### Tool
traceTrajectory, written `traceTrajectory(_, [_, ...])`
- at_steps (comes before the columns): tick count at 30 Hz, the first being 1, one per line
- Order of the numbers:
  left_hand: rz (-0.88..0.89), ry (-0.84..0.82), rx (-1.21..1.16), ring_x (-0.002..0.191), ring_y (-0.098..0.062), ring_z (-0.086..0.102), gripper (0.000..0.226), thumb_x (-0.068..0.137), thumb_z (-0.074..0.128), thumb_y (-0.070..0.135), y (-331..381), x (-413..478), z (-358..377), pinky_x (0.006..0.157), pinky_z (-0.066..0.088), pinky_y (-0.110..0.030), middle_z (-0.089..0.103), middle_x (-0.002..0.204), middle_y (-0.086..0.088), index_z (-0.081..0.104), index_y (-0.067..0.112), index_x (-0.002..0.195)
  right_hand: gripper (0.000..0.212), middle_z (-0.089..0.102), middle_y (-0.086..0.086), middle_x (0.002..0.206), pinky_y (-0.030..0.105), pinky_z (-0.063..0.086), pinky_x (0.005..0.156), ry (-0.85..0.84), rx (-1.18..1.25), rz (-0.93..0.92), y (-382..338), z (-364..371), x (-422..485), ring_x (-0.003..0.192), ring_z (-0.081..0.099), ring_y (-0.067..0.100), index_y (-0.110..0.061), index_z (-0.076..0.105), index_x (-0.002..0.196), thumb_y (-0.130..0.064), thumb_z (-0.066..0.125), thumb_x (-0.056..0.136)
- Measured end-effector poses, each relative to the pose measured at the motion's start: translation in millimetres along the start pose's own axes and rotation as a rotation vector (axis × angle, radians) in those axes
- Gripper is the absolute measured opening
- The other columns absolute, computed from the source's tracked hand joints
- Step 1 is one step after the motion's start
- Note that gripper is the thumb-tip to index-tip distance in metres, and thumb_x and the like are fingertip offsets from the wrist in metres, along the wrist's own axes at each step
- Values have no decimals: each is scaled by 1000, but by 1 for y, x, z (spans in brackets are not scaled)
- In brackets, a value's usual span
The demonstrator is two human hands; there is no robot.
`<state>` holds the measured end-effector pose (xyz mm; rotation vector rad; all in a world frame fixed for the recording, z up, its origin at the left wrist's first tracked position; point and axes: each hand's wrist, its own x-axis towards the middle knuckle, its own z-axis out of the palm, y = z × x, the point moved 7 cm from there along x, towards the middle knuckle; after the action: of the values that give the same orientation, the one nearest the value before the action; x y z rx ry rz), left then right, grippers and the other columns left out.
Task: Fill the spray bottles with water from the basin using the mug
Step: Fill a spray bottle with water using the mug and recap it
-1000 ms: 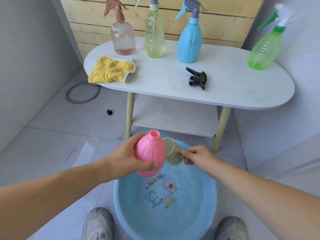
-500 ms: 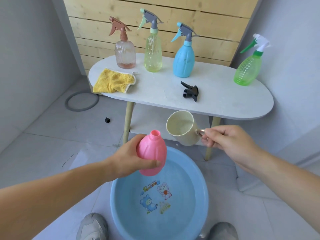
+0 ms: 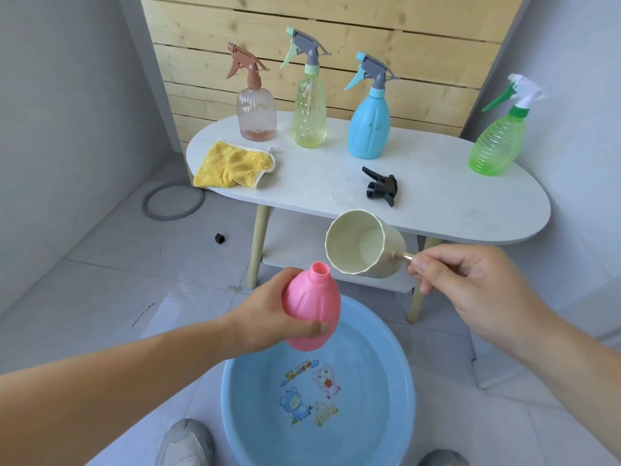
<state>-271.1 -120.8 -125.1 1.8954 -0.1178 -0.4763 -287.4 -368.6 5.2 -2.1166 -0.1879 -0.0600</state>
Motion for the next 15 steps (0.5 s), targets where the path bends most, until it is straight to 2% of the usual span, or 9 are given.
traceTrajectory(2, [3, -9, -6, 108, -15, 71, 91, 50, 91, 47, -1, 0, 1, 90, 64, -42, 69, 120, 5, 54, 35, 133, 26, 74, 2, 77, 55, 53, 82, -2, 7, -17, -3, 2, -1, 88, 66, 41, -39, 73, 68, -40, 62, 92])
traceTrajectory(4, [3, -19, -14, 109, -16, 71, 91, 51, 92, 46, -1, 1, 2, 90, 64, -42, 68, 121, 4, 54, 35, 133, 23, 73, 0, 74, 46, 53, 78, 0, -1, -43, -7, 4, 0, 86, 64, 41, -36, 74, 73, -48, 62, 90])
traceTrajectory(6, [4, -23, -18, 110, -17, 71, 91, 52, 92, 46, -2, 1, 3, 90, 64, -43, 68, 122, 4, 54, 34, 134, 22, 71, -2, 69, 39, 48, 70, 1, -11, -57, -8, 4, 0, 80, 63, 37, -32, 75, 75, -42, 62, 90])
traceTrajectory(9, [6, -26, -7, 110, -17, 70, 93, 52, 92, 47, -3, 2, 3, 90, 64, -42, 68, 122, 5, 53, 35, 135, 19, 69, -3, 66, 37, 43, 63, -13, -31, -67, -9, 7, 1, 72, 58, 35, -32, 75, 78, -30, 63, 92])
traceTrajectory(15, [4, -29, -8, 111, -18, 70, 93, 51, 92, 47, -3, 3, 2, 90, 64, -42, 67, 123, 5, 53, 35, 134, 21, 68, -4, 65, 16, 42, 61, -16, -42, -100, -14, 8, -1, 62, 56, 8, -35, 74, 75, -26, 64, 92])
